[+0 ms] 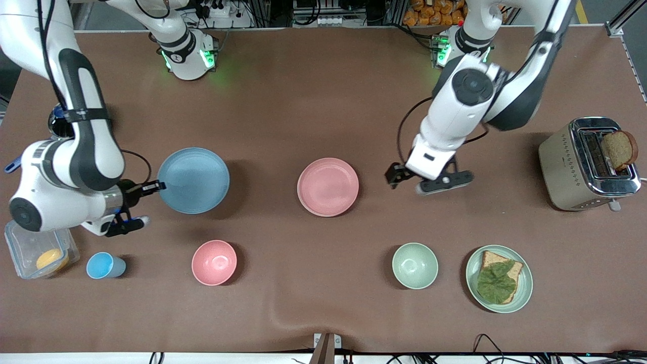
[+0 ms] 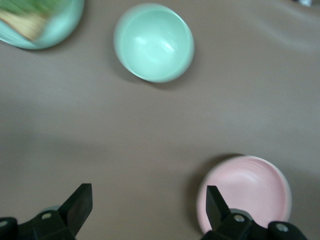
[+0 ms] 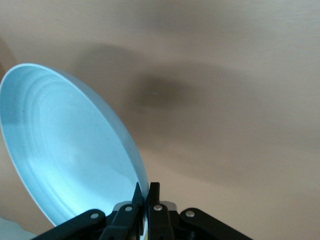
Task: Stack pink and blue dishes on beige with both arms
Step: 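Lift the blue plate with the right gripper while the left gripper withdraws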
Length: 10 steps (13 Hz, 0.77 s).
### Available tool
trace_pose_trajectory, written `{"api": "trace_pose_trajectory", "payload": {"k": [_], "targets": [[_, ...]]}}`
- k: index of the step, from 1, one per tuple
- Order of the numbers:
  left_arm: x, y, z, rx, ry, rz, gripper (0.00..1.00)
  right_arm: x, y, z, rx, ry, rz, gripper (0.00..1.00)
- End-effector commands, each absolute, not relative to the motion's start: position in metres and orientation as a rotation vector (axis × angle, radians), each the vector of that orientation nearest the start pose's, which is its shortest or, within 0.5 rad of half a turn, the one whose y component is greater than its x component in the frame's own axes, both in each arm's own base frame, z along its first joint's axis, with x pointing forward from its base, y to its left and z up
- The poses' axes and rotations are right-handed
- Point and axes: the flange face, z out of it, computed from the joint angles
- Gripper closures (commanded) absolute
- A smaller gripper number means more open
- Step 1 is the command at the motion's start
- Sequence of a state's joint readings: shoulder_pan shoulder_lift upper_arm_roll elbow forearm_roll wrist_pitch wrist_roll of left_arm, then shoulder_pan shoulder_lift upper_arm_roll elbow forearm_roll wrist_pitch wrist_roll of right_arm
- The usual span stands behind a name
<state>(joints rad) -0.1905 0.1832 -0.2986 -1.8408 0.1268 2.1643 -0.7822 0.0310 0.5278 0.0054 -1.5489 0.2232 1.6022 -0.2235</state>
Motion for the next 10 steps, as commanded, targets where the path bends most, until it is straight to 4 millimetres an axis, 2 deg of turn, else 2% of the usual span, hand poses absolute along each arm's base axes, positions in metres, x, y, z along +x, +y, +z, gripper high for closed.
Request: {"api": "trace_pose_trajectory", "payload": {"k": [1,3,5,7,8,9,10], "targets": [[0.552,-0.246,0.491,-3.068,-0.316,-0.314,0.00,0.635,0.104,0.311,-2.768,-0.190,0.671,1.00],[0.546,-0.215,0.532,-3.041,-0.331,-0.365,0.00,0.634,0.146,0.297,-2.772,-0.151,0.652,1.00],[0.544,-0.192,0.559,-3.024,-0.277,-0.333,0.00,0.630,0.188,0.280,-2.763,-0.134,0.636,1.00],[0.547,-0.170,0.582,-3.010,-0.263,-0.291,0.00,0.627,0.227,0.266,-2.712,-0.079,0.609,1.00],[0.547,-0.168,0.593,-3.014,-0.242,-0.285,0.00,0.628,0.245,0.260,-2.694,-0.060,0.583,1.00],[0.548,-0.162,0.597,-3.027,-0.242,-0.267,0.00,0.628,0.263,0.255,-2.686,-0.063,0.556,1.00],[0.552,-0.147,0.600,-3.040,-0.251,-0.256,0.00,0.626,0.282,0.249,-2.678,-0.057,0.526,1.00]]}}
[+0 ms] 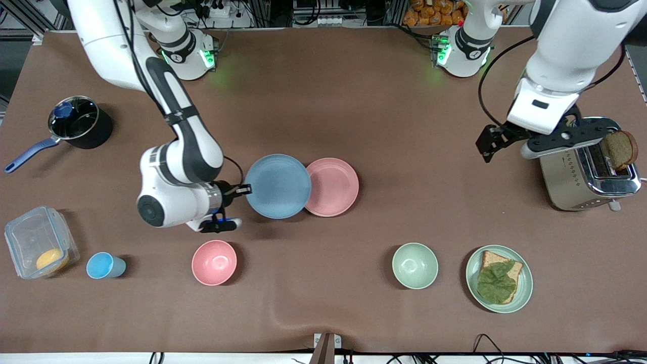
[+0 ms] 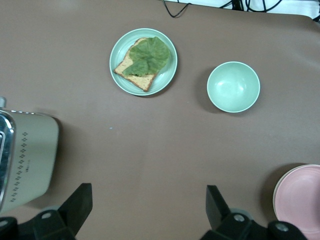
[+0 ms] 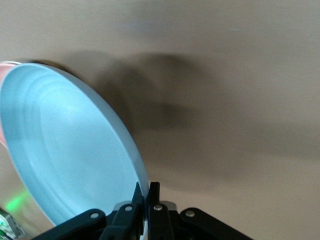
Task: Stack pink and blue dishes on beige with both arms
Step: 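Carry the blue plate onto the pink plate with the right gripper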
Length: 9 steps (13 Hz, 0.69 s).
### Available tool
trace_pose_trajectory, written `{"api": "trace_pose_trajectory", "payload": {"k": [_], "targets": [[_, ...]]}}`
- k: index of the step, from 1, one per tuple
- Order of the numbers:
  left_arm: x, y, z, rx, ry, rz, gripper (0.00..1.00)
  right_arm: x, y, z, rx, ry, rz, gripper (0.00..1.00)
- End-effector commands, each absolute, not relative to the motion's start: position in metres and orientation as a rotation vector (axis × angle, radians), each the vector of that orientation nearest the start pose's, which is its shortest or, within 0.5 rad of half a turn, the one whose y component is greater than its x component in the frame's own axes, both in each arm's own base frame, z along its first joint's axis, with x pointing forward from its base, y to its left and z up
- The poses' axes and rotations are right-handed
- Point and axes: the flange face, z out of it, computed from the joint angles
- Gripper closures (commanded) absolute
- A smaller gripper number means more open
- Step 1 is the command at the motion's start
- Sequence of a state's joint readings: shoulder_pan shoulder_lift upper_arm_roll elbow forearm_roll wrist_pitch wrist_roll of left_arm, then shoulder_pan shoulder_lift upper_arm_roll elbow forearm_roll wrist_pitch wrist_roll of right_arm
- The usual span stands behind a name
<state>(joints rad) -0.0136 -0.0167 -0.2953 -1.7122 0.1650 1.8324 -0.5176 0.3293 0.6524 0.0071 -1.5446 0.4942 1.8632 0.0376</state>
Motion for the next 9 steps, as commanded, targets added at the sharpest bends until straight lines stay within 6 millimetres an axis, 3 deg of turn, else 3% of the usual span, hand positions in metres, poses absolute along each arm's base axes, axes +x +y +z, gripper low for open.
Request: {"api": "trace_pose_trajectory", "payload": {"k": [1,4,7,9], "targets": [[0.552,-0.140,0.602,-3.066,-0.218,-0.239,0.00,0.623,0.297,0.241,-2.671,-0.042,0.504,1.00],[0.554,-0.112,0.608,-3.111,-0.174,-0.205,0.00,0.615,0.326,0.225,-2.653,-0.015,0.473,1.00],[0.554,-0.105,0.610,-3.110,-0.155,-0.194,0.00,0.602,0.350,0.217,-2.623,-0.015,0.502,1.00],[0.554,-0.104,0.609,-3.109,-0.148,-0.184,0.00,0.599,0.355,0.216,-2.617,-0.019,0.508,1.00]]}}
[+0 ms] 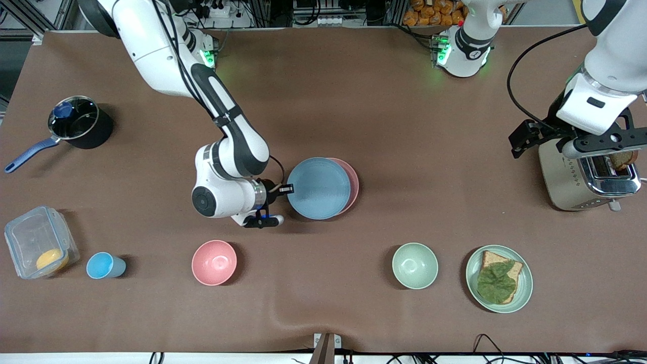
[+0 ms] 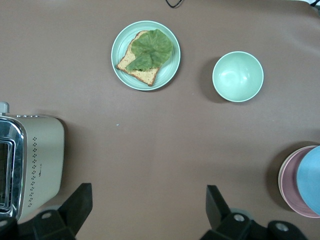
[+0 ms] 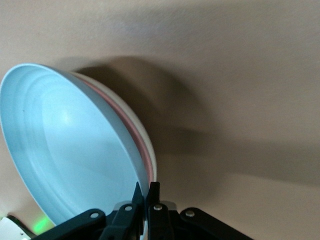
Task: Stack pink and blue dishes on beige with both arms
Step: 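Carry the blue plate onto the pink plate with the right gripper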
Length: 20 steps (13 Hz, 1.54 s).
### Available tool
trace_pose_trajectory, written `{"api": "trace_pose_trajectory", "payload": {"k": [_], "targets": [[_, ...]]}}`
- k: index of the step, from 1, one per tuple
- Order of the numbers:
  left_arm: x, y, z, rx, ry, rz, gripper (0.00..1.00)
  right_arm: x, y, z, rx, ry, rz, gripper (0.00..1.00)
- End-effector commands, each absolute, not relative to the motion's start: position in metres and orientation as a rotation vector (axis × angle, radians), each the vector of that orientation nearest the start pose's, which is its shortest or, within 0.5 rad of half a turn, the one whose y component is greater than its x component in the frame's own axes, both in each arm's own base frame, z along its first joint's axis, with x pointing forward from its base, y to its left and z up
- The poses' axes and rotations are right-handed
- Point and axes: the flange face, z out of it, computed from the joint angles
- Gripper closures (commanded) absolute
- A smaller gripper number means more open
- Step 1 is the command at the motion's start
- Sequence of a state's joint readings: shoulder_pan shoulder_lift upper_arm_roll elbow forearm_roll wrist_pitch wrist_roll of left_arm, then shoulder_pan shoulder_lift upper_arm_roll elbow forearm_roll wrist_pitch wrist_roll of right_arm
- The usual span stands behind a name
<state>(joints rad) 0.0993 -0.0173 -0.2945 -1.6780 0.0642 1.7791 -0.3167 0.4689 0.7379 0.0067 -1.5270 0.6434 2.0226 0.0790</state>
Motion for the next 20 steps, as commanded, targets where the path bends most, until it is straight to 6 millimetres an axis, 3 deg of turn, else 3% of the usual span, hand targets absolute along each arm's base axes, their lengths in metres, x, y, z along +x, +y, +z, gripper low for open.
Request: {"api": "trace_pose_trajectory", "payload": {"k": [1,4,6,8,9,11,12,13,17,20], "targets": [[0.555,-0.094,0.609,-3.105,-0.134,-0.179,0.00,0.596,0.359,0.215,-2.618,-0.028,0.513,1.00],[0.555,-0.086,0.610,-3.104,-0.089,-0.163,0.00,0.593,0.362,0.209,-2.622,-0.034,0.522,1.00],[0.555,-0.086,0.622,-3.104,-0.091,-0.180,0.00,0.592,0.363,0.205,-2.624,-0.033,0.530,1.00],[0.555,-0.085,0.622,-3.098,-0.090,-0.175,0.00,0.594,0.362,0.201,-2.628,-0.021,0.508,0.90],[0.555,-0.086,0.622,-3.094,-0.085,-0.176,0.00,0.596,0.363,0.199,-2.633,-0.015,0.484,0.74],[0.555,-0.087,0.623,-3.094,-0.082,-0.178,0.00,0.594,0.367,0.197,-2.637,-0.021,0.471,0.58],[0.554,-0.088,0.626,-3.093,-0.080,-0.185,0.00,0.594,0.368,0.197,-2.637,-0.026,0.466,0.08],[0.555,-0.087,0.626,-3.092,-0.081,-0.163,0.00,0.596,0.368,0.201,-2.635,-0.040,0.455,0.00],[0.555,-0.092,0.629,-3.094,-0.068,-0.156,0.00,0.621,0.349,0.236,-2.613,-0.014,0.402,0.00],[0.553,-0.096,0.626,-3.108,-0.063,-0.126,0.00,0.641,0.295,0.270,-2.583,0.001,0.494,0.00]]}}
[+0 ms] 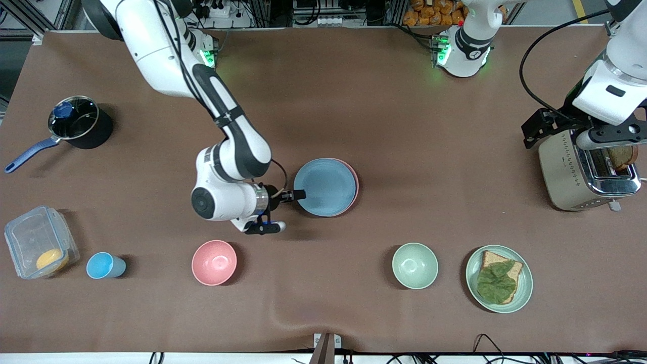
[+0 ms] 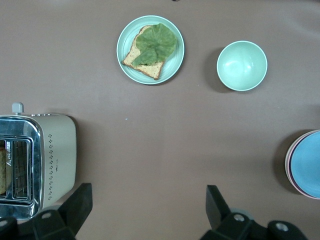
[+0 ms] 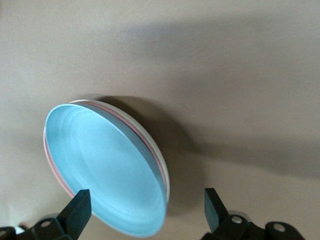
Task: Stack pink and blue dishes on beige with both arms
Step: 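Release the blue plate onto the stack and open the right gripper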
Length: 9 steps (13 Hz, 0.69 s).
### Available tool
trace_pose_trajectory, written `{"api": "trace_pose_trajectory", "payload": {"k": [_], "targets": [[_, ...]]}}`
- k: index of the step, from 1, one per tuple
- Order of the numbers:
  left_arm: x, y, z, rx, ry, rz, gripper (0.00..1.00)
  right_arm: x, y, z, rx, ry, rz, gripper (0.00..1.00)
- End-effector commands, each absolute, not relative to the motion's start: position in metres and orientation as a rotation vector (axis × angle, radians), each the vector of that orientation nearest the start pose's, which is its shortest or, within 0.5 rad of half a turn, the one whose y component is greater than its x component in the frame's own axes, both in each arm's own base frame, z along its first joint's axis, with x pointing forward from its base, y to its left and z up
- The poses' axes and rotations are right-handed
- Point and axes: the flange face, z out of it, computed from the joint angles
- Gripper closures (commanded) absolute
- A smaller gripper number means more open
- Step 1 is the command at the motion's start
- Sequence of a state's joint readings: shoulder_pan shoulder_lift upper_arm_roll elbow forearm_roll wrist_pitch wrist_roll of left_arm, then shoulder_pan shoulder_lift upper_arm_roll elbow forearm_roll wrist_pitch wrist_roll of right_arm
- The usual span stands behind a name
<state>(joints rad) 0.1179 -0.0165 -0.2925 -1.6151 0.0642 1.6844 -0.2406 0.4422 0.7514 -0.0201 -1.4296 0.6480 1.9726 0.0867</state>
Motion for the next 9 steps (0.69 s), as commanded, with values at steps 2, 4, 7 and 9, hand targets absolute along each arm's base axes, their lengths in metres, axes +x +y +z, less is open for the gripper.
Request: {"api": "trace_pose_trajectory", "payload": {"k": [2,4,7,9], "targets": [[0.551,-0.097,0.626,-3.107,-0.059,-0.105,0.00,0.654,0.248,0.293,-2.583,0.034,0.505,0.00],[0.550,-0.098,0.624,-3.105,-0.057,-0.079,0.00,0.660,0.199,0.318,-2.648,0.036,0.519,0.00],[0.547,-0.094,0.623,-3.100,-0.042,-0.043,0.00,0.662,0.113,0.352,-2.789,0.032,0.539,0.00],[0.546,-0.093,0.623,-3.101,-0.004,-0.030,0.00,0.662,0.071,0.375,-2.838,-0.032,0.501,0.00]]}}
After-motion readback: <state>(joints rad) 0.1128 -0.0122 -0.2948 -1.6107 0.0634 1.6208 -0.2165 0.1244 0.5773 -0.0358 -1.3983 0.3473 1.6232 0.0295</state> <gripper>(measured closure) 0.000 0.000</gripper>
